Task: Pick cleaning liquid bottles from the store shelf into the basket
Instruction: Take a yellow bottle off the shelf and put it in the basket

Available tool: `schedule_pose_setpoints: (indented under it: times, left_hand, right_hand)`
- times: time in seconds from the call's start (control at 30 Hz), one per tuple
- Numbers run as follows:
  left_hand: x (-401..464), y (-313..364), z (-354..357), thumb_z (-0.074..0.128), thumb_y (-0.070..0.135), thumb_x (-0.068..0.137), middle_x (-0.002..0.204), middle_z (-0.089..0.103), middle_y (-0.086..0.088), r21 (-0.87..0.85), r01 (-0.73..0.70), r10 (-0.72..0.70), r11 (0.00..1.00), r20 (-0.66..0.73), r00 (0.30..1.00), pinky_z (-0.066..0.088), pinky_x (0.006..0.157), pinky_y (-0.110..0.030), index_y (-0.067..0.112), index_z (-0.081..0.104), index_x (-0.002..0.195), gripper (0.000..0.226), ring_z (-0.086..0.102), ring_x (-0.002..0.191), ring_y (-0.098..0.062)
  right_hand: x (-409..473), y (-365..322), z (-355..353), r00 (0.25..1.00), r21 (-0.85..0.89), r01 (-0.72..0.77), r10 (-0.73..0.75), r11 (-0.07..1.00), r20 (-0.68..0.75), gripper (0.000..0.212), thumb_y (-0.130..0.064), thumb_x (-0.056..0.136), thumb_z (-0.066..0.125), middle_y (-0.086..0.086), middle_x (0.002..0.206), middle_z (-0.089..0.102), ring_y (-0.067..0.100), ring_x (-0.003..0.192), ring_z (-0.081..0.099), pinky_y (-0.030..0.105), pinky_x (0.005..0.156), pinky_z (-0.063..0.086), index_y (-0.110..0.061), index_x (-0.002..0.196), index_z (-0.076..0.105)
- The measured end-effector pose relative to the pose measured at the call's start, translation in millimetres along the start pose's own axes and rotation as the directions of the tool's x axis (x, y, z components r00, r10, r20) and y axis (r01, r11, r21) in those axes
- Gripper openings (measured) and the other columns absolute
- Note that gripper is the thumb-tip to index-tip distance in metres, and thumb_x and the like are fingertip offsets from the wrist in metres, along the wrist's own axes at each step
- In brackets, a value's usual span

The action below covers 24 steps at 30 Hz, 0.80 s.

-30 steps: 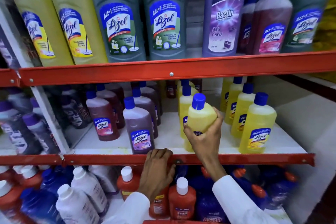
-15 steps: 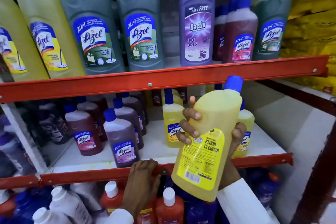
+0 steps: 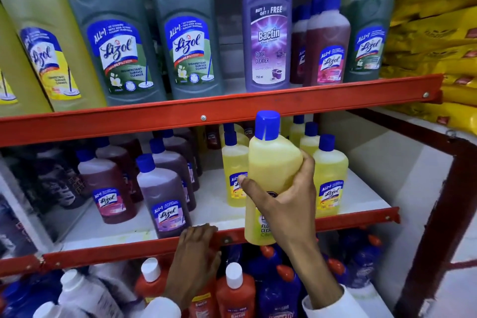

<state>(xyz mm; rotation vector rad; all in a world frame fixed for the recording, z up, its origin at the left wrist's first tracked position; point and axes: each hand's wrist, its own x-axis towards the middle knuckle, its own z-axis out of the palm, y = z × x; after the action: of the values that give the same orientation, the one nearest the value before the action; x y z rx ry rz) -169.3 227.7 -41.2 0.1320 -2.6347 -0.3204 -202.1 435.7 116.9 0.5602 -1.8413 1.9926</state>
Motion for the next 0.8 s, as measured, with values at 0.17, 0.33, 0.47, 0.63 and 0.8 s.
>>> schedule_pose_setpoints:
  times: [0.17, 0.33, 0.47, 0.63, 0.8]
  left_hand:
    - [-8.2, 24.8, -20.4, 0.079, 0.045, 0.073, 0.150, 0.042, 0.012, -0.357, -0.080, 0.088, 0.931, 0.006, 0.996, 0.017, 0.117, -0.014, 0.031, 0.041, 0.142, 0.080, 0.028, 0.143, -0.002]
    - [-27.2, 86.5, -40.1, 0.091, 0.026, 0.067, 0.121, 0.070, 0.005, -0.743, -0.033, 0.099, 0.668, 0.045, 0.994, 0.052, 0.093, -0.029, 0.021, 0.058, 0.126, 0.068, 0.065, 0.111, -0.012]
    - [-42.5, 99.5, -8.9, 0.090, 0.023, 0.068, 0.104, 0.076, 0.003, -0.816, 0.129, -0.054, 0.563, 0.119, 0.991, 0.059, 0.081, -0.033, 0.021, 0.062, 0.117, 0.057, 0.072, 0.093, -0.016]
    - [-87.3, 96.1, 58.7, 0.090, 0.015, 0.065, 0.102, 0.077, 0.011, -0.778, 0.321, -0.121, 0.540, 0.306, 0.944, 0.058, 0.080, -0.029, 0.027, 0.067, 0.107, 0.049, 0.072, 0.092, -0.010]
    - [-131.7, 99.2, 129.2, 0.081, 0.017, 0.069, 0.103, 0.074, 0.008, -0.677, 0.438, -0.138, 0.591, 0.450, 0.882, 0.054, 0.080, -0.019, 0.024, 0.066, 0.113, 0.047, 0.068, 0.092, 0.004]
  right_hand:
    - [-8.2, 7.5, -11.4, 0.986, 0.005, -0.090, 0.089, 0.996, 0.143, 0.094, -0.054, 0.055, 0.089, -0.001, 0.126, 0.062, 0.019, 0.113, 0.065, 0.046, 0.089, 0.059, -0.035, 0.131, 0.037]
    - [-31.0, 32.6, -31.5, 0.947, -0.041, -0.147, 0.153, 0.988, 0.284, 0.086, -0.048, 0.064, 0.083, 0.000, 0.130, 0.060, 0.016, 0.117, 0.062, 0.037, 0.091, 0.058, -0.031, 0.133, 0.037]
    - [-59.8, 69.8, -49.0, 0.907, -0.151, -0.169, 0.213, 0.974, 0.363, 0.072, -0.042, 0.072, 0.080, 0.004, 0.132, 0.058, 0.022, 0.123, 0.058, 0.041, 0.097, 0.054, -0.031, 0.131, 0.040]
    - [-98.3, 124.6, -84.3, 0.854, -0.376, -0.130, 0.296, 0.918, 0.428, 0.068, -0.042, 0.063, 0.087, -0.005, 0.116, 0.069, 0.011, 0.106, 0.066, 0.037, 0.089, 0.056, -0.028, 0.123, 0.057]
    - [-145.8, 197.5, -114.5, 0.778, -0.658, -0.128, 0.487, 0.742, 0.397, 0.067, -0.036, 0.049, 0.091, -0.007, 0.096, 0.078, 0.013, 0.086, 0.073, 0.034, 0.078, 0.058, -0.030, 0.111, 0.066]
